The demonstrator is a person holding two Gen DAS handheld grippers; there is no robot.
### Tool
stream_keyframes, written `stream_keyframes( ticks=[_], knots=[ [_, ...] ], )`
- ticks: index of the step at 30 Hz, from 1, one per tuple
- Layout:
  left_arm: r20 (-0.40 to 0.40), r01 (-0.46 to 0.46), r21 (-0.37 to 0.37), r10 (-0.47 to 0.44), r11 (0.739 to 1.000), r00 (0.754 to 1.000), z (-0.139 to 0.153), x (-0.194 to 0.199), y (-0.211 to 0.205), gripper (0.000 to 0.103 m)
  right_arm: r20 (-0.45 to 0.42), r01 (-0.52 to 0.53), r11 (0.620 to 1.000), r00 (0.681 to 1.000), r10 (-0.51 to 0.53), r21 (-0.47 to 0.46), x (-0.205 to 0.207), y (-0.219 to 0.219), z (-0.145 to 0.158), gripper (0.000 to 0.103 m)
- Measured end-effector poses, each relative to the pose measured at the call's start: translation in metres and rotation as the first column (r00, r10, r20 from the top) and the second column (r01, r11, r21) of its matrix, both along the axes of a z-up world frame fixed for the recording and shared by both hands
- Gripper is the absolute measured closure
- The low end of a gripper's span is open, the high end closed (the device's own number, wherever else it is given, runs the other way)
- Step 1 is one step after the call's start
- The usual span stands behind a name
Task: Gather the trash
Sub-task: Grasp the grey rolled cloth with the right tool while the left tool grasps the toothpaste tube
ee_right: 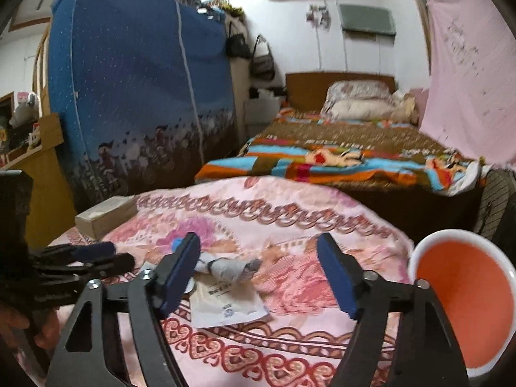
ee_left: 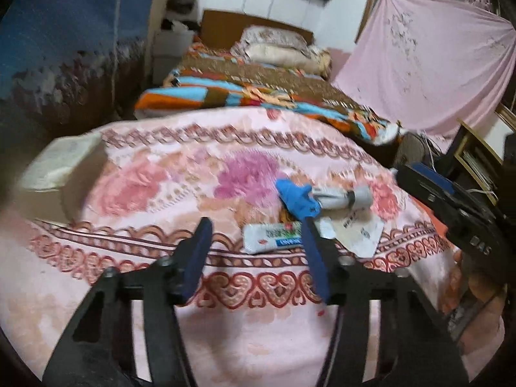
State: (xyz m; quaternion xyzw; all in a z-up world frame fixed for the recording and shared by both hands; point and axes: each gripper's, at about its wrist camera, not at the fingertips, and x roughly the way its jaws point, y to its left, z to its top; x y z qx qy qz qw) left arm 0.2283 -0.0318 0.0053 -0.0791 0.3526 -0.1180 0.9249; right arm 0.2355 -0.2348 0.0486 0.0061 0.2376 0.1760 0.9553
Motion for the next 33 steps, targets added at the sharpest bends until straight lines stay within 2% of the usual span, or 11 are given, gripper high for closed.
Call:
stream_keyframes(
  ticks=[1,3,6,8,12,15,17,24,28,33],
  knots=[
    [-0.019,0.01,-0.002,-0.01,1.0,1.0,-0.003,0.003,-0.002,0.076,-0.02,-0.011,1.0,1.0,0.011,-0.006,0.004,0.003,-0.002,0.046],
    [-0.057,0.032,-0.008,-0.033,0.999,0.998,-0.008,0.008,-0.004,0.083,-0.063,-0.035,0.999,0.997,0.033,-0.025,0.011,0.011,-0.007,0.05],
    [-0.115,0.052,-0.007,-0.052,0.999,0.992,-0.016,0.016,-0.008,0.085,-0.096,-0.053,0.997,0.994,0.048,-0.053,0.015,0.02,-0.011,0.052],
    [-0.126,0.055,-0.011,-0.056,0.998,0.99,-0.018,0.017,-0.008,0.085,-0.109,-0.062,0.996,0.993,0.055,-0.065,0.018,0.022,-0.013,0.052],
    [-0.127,0.056,-0.022,-0.058,0.998,0.99,-0.018,0.017,-0.007,0.085,-0.152,-0.08,0.994,0.986,0.068,-0.077,0.026,0.027,-0.018,0.053],
    [-0.124,0.06,-0.003,-0.06,0.998,0.99,-0.018,0.016,-0.008,0.085,-0.179,-0.098,0.991,0.981,0.08,-0.094,0.029,0.032,-0.022,0.062],
    [-0.121,0.065,0.013,-0.063,0.998,0.991,-0.017,0.016,-0.011,0.086,-0.187,-0.105,0.988,0.979,0.082,-0.112,0.029,0.035,-0.024,0.064],
    [-0.104,0.078,0.053,-0.072,0.996,0.992,-0.015,0.014,-0.018,0.096,-0.192,-0.121,0.983,0.977,0.093,-0.139,0.029,0.041,-0.026,0.069],
    [-0.09,0.076,0.047,-0.072,0.996,0.993,-0.014,0.013,-0.017,0.102,-0.179,-0.115,0.985,0.98,0.091,-0.128,0.027,0.041,-0.025,0.07],
    [-0.054,0.086,0.047,-0.084,0.995,0.995,-0.009,0.005,-0.019,0.103,-0.157,-0.103,0.988,0.984,0.084,-0.114,0.025,0.037,-0.022,0.071]
  ],
)
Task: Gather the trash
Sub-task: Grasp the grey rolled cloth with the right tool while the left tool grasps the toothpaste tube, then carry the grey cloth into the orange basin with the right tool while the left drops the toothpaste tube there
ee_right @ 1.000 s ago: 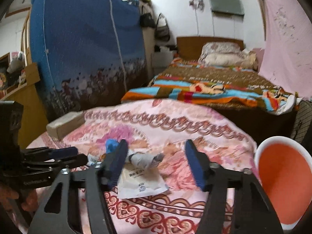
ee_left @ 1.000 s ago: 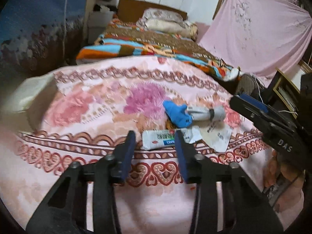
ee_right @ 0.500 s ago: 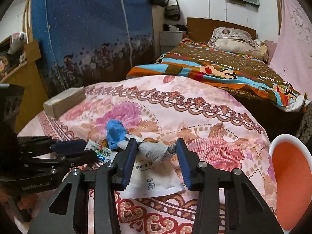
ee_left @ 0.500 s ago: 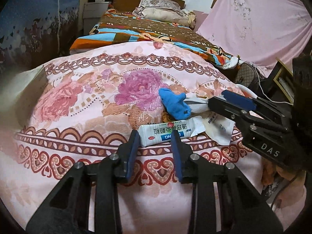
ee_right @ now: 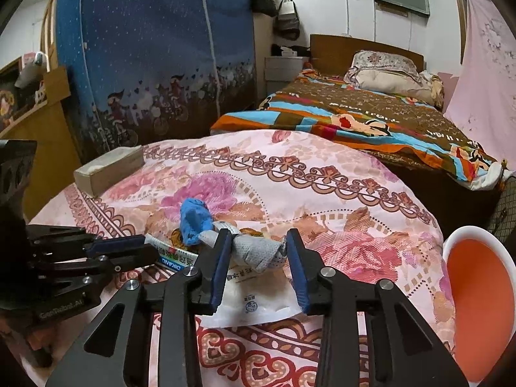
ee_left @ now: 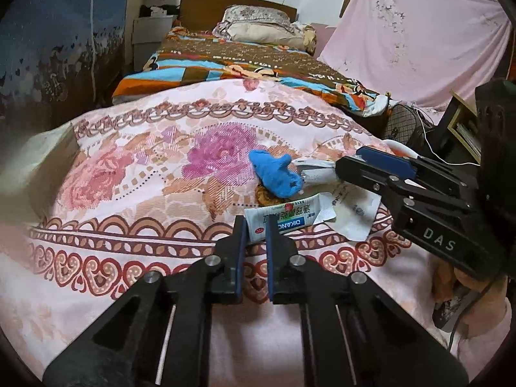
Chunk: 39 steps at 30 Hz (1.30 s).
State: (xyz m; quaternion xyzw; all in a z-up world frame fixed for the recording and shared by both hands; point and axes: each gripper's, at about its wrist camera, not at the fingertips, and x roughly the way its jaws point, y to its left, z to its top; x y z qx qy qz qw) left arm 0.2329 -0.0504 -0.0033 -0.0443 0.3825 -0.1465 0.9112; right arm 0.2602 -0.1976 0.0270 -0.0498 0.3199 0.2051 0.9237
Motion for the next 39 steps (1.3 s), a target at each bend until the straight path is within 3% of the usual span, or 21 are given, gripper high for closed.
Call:
stream_keyframes(
  ticks=[7,13,26,32,39],
  knots=[
    [0.136,0.059,0.101,-0.073,0.993,0.988,0.016,-0.024,-0.023,0.103,0.06,0.025,0.999,0.998,-0.028,0.039,-0.009,-0.01,0.008,0.071],
    [0.205,0.079,0.155,-0.11,0.985,0.973,0.022,-0.037,-0.034,0.103,0.115,0.05,0.995,0.992,-0.06,0.082,-0.017,-0.021,0.016,0.071],
    [0.368,-0.077,0.022,0.063,0.997,0.928,0.049,-0.061,-0.007,0.103,0.297,0.084,0.976,0.944,-0.143,0.202,-0.05,-0.045,0.035,0.071],
    [0.444,-0.09,-0.052,0.104,0.995,0.89,0.066,-0.068,-0.019,0.103,0.409,0.102,0.955,0.887,-0.214,0.279,-0.075,-0.064,0.047,0.071],
    [0.539,-0.038,-0.05,0.059,0.998,0.841,0.085,-0.074,-0.054,0.103,0.495,0.164,0.928,0.808,-0.321,0.334,-0.096,-0.093,0.062,0.071]
  ],
)
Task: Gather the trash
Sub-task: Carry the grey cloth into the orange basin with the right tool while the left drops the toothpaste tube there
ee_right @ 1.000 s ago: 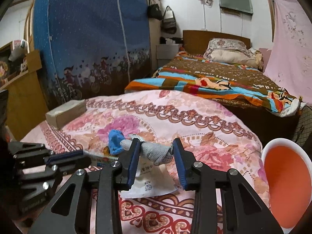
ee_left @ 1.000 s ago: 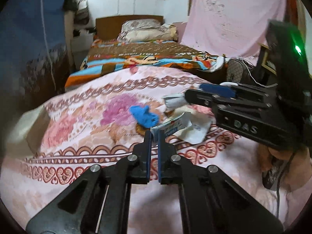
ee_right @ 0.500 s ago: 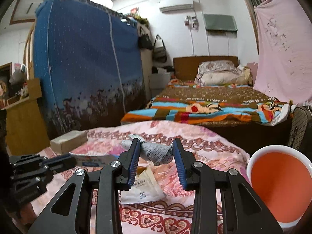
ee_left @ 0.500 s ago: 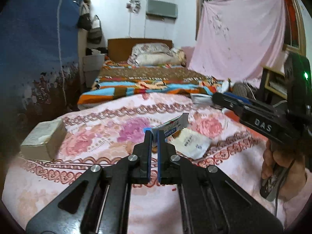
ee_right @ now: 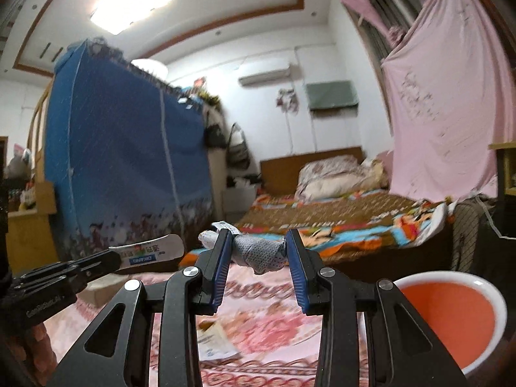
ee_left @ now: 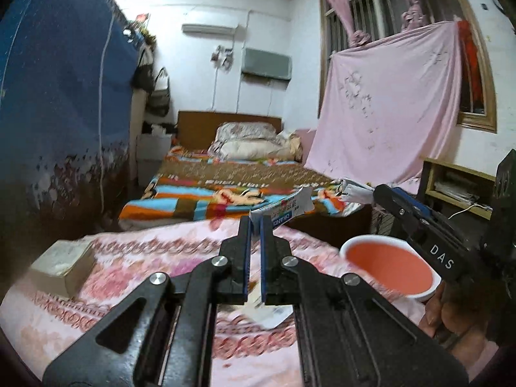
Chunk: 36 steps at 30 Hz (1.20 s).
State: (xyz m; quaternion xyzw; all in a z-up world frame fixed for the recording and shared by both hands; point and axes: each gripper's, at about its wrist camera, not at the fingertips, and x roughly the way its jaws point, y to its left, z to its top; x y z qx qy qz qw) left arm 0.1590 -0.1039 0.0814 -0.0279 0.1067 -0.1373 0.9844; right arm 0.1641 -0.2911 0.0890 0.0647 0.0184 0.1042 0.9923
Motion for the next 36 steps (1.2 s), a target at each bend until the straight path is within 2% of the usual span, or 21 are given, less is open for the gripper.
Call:
stream_keyframes(
  ticks=[7,13,17,26,36],
  knots=[
    [0.052,0.072,0.021,-0.073,0.997,0.996,0.013,0.006,-0.036,0.103,0.05,0.116,0.993,0.992,-0.118,0.036,-0.009,-0.036,0.01,0.071],
    [0.091,0.149,0.048,-0.153,0.988,0.984,0.029,0.011,-0.069,0.103,0.03,0.214,0.973,0.976,-0.217,0.091,-0.01,-0.069,0.011,0.071],
    [0.081,0.204,0.059,-0.209,0.977,0.975,0.033,0.018,-0.093,0.103,-0.005,0.277,0.952,0.96,-0.279,0.131,-0.01,-0.093,0.008,0.071],
    [-0.017,0.301,0.083,-0.3,0.95,0.954,0.026,0.031,-0.143,0.103,-0.115,0.374,0.909,0.927,-0.358,0.186,-0.007,-0.128,-0.007,0.071],
    [-0.203,0.357,0.067,-0.338,0.932,0.919,0.006,0.058,-0.183,0.103,-0.236,0.435,0.875,0.892,-0.385,0.215,0.0,-0.152,-0.022,0.07]
  ],
)
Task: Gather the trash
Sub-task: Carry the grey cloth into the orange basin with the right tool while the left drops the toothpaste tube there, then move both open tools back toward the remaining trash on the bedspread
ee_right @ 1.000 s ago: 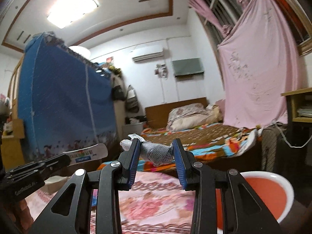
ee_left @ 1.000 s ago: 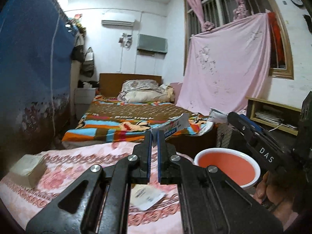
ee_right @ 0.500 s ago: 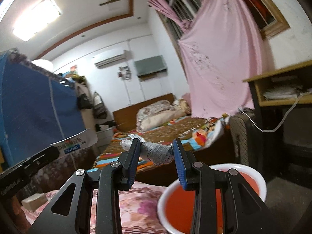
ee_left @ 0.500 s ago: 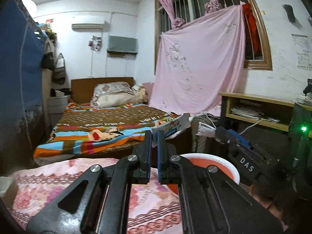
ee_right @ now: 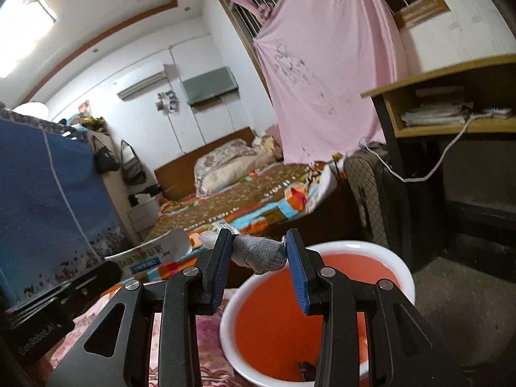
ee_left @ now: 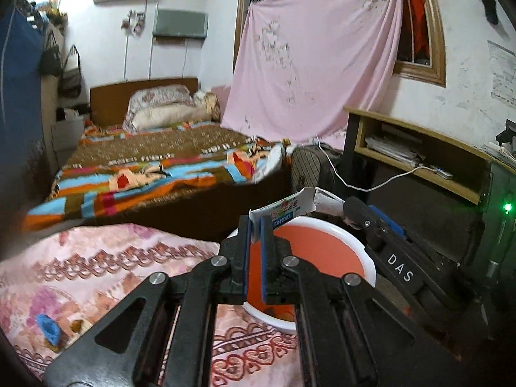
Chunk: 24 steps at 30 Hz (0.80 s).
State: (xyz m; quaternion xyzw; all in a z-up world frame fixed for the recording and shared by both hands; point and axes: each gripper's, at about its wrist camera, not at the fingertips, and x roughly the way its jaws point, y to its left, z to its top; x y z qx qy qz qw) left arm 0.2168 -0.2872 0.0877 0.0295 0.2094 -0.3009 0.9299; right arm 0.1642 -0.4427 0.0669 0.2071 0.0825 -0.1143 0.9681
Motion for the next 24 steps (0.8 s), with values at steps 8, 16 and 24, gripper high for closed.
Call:
stream_keyframes(
  ticks=[8,16,24],
  knots=[
    [-0.116,0.033,0.026,-0.03,0.999,0.993,-0.013,0.015,-0.02,0.103,-0.088,0.003,0.998,0.996,0.003,0.065,0.01,-0.015,-0.014,0.068],
    [-0.196,0.057,0.032,-0.05,0.998,0.979,-0.02,0.022,-0.028,0.1,-0.128,0.025,0.993,0.992,-0.01,0.116,0.01,-0.025,-0.021,0.056],
    [-0.17,0.02,0.026,-0.015,0.999,0.985,-0.013,0.021,-0.018,0.086,-0.124,0.024,0.993,0.992,-0.009,0.119,0.009,-0.027,-0.021,0.052]
  ],
)
